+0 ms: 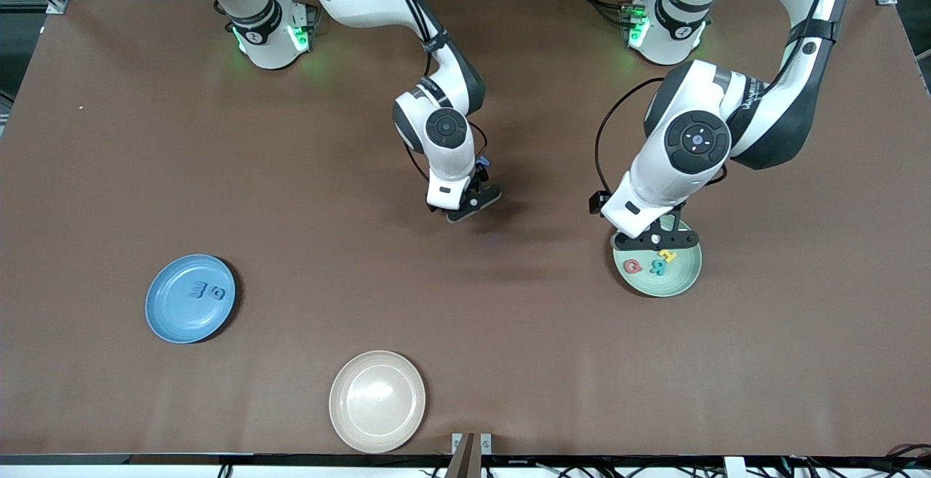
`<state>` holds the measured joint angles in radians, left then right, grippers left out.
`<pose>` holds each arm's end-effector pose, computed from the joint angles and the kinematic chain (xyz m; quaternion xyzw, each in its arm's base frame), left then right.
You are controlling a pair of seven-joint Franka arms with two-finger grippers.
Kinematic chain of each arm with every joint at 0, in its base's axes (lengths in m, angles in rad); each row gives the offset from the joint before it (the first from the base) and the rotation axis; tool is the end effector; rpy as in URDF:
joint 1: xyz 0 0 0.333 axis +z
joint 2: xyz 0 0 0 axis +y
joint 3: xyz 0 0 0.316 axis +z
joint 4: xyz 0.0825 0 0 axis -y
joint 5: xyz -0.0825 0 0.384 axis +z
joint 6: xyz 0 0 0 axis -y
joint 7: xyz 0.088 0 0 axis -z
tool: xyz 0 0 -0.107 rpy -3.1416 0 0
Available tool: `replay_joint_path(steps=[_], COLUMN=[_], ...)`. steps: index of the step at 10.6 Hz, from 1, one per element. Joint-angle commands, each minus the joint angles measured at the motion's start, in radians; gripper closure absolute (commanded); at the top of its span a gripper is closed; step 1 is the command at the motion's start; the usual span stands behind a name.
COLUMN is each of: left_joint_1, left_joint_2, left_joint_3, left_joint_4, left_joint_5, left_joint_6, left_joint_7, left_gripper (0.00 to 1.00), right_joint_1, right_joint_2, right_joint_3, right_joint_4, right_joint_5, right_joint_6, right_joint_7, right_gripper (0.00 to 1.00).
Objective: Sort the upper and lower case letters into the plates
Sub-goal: 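Release the teal R onto the green plate with the left gripper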
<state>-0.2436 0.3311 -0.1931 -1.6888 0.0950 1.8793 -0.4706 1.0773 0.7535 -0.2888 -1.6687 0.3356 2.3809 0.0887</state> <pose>0.5822 -0.2522 0.3977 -0.9977 -0.0025 0.0545 0.0407 0.4616 0.4985 0.1790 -0.9650 -0.2616 0.0059 0.0159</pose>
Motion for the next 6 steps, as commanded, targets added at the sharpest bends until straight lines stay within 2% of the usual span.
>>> replay_joint_path(steps=[1, 6], left_joint_1=[0.000, -0.009], left_joint_2=[-0.018, -0.017], left_joint_3=[0.001, 0.000], left_joint_4=[-0.014, -0.012], left_joint_5=[-0.023, -0.024], left_joint_6=[-0.014, -0.014], left_joint_7=[-0.011, -0.029], left_gripper=[0.00, 0.00], right_joint_1=[0.006, 0.007], right_joint_2=[0.020, 0.018], right_joint_3=[-0.003, -0.004], right_joint_4=[0.007, -0.013], right_joint_5=[0.017, 0.017], right_joint_6=[0.018, -0.009], right_joint_7=[-0.001, 0.009], right_gripper=[0.00, 0.00])
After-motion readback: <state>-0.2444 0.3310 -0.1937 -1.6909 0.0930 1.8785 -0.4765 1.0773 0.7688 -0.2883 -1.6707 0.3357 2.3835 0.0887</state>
